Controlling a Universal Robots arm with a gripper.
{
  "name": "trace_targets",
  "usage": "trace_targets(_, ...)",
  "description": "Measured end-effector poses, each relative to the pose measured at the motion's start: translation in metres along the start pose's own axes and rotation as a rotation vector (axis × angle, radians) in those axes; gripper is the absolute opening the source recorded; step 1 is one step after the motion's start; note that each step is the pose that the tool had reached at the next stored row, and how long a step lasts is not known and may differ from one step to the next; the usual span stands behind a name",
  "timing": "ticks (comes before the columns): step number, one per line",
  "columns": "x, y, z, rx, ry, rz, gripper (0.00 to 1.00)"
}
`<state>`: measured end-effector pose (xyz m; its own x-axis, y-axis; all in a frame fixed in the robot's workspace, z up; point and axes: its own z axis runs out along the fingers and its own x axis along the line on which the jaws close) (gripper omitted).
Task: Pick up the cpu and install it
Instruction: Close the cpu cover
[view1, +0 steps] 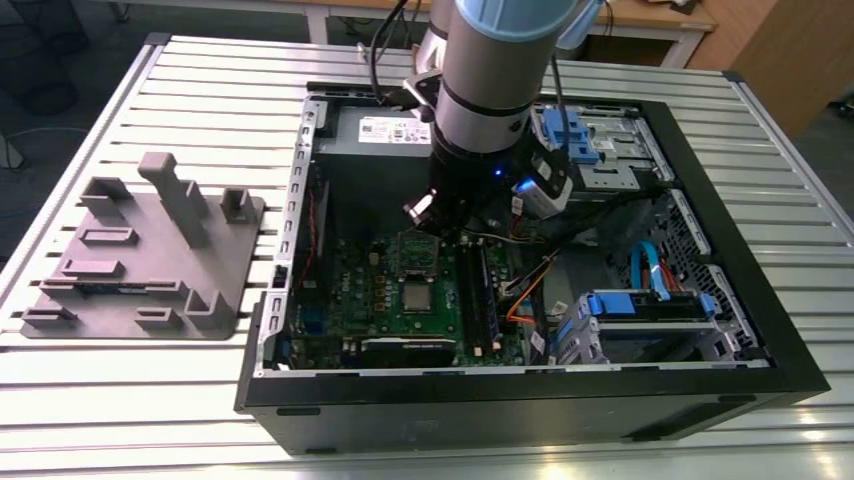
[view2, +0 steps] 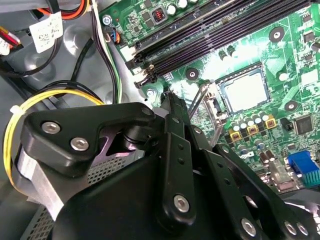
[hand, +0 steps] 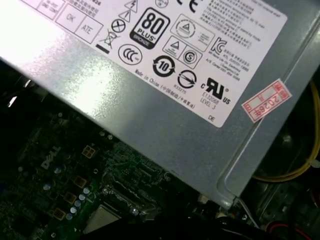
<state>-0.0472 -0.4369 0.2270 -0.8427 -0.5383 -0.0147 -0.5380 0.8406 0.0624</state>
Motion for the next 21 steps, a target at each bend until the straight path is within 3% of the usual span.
trace_targets(14, -0.0002, 0.0005, -0.0073, -0.0006, 0.0022, -0.034, 0.11)
trace_targets(21, -0.0021, 0.0012, -0.0075, -0.0003, 0.0044, -0.035, 0.11)
